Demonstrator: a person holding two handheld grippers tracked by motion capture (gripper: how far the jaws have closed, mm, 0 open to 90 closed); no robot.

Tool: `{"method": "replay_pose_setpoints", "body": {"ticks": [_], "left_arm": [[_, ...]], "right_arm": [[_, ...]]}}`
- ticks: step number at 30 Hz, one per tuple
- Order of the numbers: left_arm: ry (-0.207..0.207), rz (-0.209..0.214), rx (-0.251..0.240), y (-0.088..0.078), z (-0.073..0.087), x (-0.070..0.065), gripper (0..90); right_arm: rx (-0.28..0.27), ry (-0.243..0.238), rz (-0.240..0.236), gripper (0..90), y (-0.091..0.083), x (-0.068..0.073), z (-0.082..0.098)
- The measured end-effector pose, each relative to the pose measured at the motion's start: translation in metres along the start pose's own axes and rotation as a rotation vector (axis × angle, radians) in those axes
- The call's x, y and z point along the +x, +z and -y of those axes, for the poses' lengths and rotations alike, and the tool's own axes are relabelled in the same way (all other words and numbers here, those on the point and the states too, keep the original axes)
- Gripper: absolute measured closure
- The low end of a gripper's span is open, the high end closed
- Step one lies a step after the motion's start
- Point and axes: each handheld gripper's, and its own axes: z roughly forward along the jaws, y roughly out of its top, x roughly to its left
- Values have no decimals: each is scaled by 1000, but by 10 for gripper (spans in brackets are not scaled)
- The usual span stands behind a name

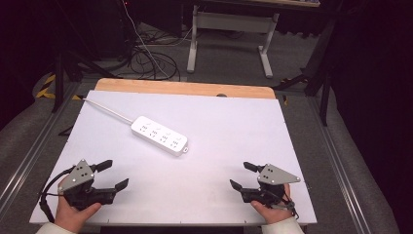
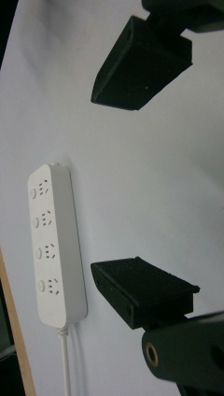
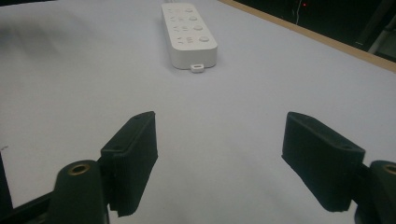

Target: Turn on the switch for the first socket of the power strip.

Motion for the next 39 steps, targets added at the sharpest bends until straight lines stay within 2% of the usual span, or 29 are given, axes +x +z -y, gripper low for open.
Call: {"method": "replay_pose_setpoints", "body": {"ticks": [1,4,6,16,23,28,36,39], "left_arm": [[-4,0,-1,0,0,-1,175],[38,-27,5,0,-2,-3,175],[48,-32,8,0,-2,-4,176],[49,-43,21,-1,-3,-2,183],[34,-38,18,-1,-4,-2,184],[62,-55,27,-1,-7,-4,190],[42,-44,20,-2,-8,-4,199],[49,-40,25,-2,-10,-4,202]], "right_arm": [[2,0,3,272,0,0,0],[0,4,1,271,0,0,0],[2,2,2,271,0,0,1],[2,3,-4,271,1,0,1],[-3,10,-16,271,1,-1,1],[-4,8,-16,270,1,-1,1],[-2,3,-16,271,1,-1,1],[1,7,-17,271,1,0,1]]}}
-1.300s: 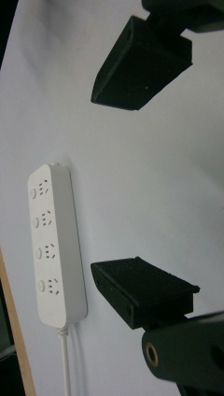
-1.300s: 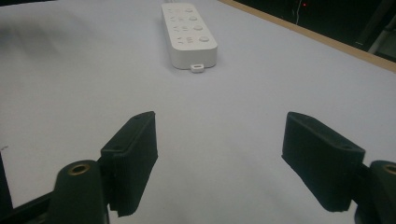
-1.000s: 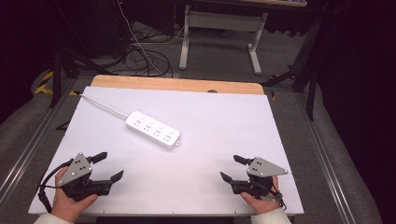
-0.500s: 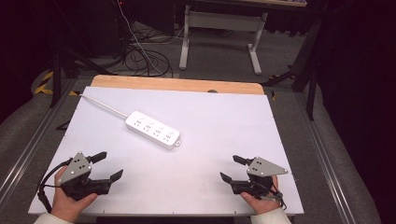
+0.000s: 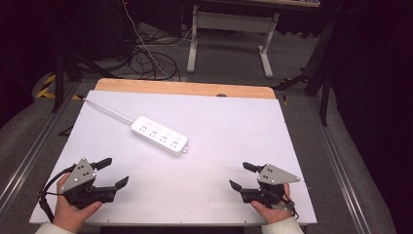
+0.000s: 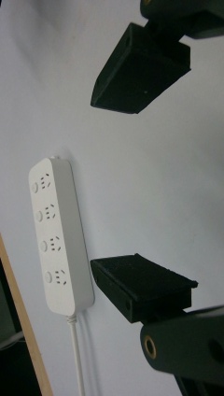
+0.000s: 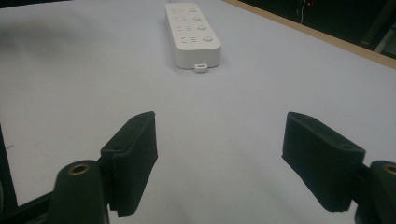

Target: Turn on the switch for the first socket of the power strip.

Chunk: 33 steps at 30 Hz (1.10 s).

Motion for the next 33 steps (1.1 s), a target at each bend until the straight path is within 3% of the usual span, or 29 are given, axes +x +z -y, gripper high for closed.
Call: {"method": "replay_pose_setpoints", "body": {"ticks": [13,20,33], "left_arm": [[-18,10,-5,0,-16,5,244],[-47,19,2,5,-31,13,280],[-26,2,30,16,-56,26,294]], "right_arm": [[5,-4,-8,271,2,1,0],[3,-6,-8,271,2,0,1],[12,3,-8,271,1,0,4]]}}
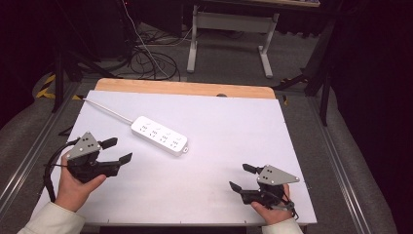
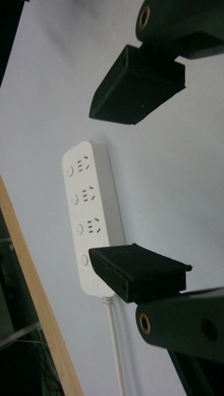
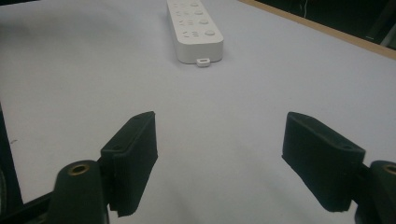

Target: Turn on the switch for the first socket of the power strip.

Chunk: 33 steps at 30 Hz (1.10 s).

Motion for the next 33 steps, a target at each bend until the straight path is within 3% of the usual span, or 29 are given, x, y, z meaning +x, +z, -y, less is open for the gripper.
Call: {"method": "replay_pose_setpoints", "body": {"ticks": [4,10,15,19,27,33], "left_arm": [[17,-4,32,5,-12,2,308],[33,-14,37,13,-28,8,320],[44,7,54,22,-36,10,396],[60,-2,57,29,-43,10,437],[32,-1,51,43,-55,18,521],[-31,44,47,53,-58,26,786]], "right_arm": [[3,10,2,271,-1,1,1],[4,16,10,271,-4,2,4],[7,18,18,270,-6,3,5],[8,15,19,271,-6,3,5],[7,12,16,271,-6,2,6],[9,8,14,270,-5,2,6]]}}
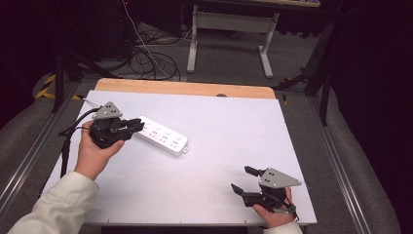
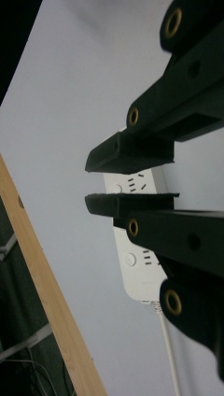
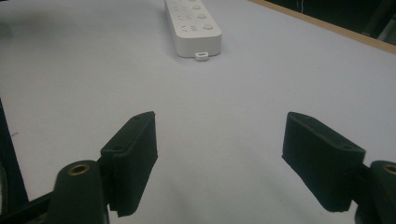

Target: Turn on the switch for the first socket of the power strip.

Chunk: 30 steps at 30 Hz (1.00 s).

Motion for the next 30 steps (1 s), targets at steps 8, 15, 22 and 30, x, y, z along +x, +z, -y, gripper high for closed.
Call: {"method": "replay_pose_setpoints", "body": {"ticks": [8,15,22,30], "left_arm": [[-14,-26,16,14,-7,6,900],[-123,102,39,30,-6,24,900],[-103,13,38,39,-3,26,900],[-58,-78,41,55,-1,29,900]], "right_arm": [[-4,-3,1,270,0,0,0],[-5,-4,1,269,0,0,0],[-8,-5,0,269,0,0,0],[1,-1,-14,265,1,-1,0]]}}
